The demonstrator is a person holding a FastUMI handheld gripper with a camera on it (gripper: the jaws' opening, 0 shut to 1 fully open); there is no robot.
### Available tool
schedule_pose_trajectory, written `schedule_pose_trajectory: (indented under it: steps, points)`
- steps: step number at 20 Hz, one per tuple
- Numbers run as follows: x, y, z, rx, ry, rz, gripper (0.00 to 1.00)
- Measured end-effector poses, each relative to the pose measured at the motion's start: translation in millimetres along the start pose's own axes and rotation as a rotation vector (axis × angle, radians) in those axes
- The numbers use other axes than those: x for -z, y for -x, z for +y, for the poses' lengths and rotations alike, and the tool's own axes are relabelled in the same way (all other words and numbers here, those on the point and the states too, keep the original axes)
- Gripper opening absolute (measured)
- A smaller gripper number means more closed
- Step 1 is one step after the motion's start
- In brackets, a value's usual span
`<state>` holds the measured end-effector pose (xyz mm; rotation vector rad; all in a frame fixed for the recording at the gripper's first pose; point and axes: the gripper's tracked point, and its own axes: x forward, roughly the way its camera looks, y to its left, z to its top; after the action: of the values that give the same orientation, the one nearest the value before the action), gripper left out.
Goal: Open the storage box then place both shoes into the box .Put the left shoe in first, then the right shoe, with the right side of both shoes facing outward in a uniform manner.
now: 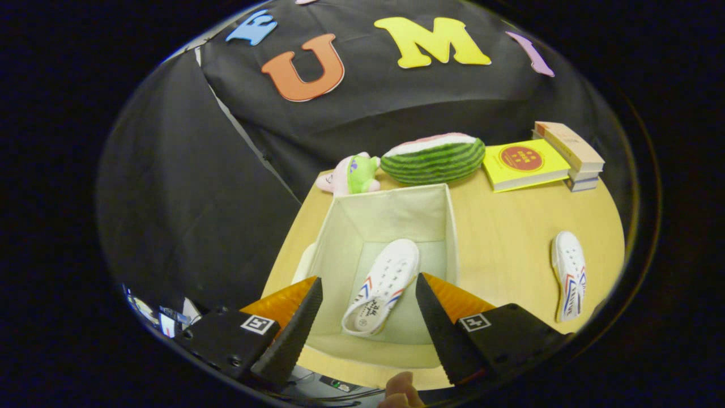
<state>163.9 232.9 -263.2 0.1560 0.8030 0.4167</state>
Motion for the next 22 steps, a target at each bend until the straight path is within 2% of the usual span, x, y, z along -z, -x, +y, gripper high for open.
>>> schedule_pose_trajectory:
  steps: [8,12,16,22]
  points:
    - [-8.7,53.6,-98.9,0.113,0.056,-0.036,1.0]
    - [8.2,64.1,-154.6,0.18,0.068,0.029,1.0]
    - [34.0,71.3,-210.9,0.2,0.046,0.14,1.0]
    - [65.1,74.3,-322.8,0.349,0.046,0.233,1.0]
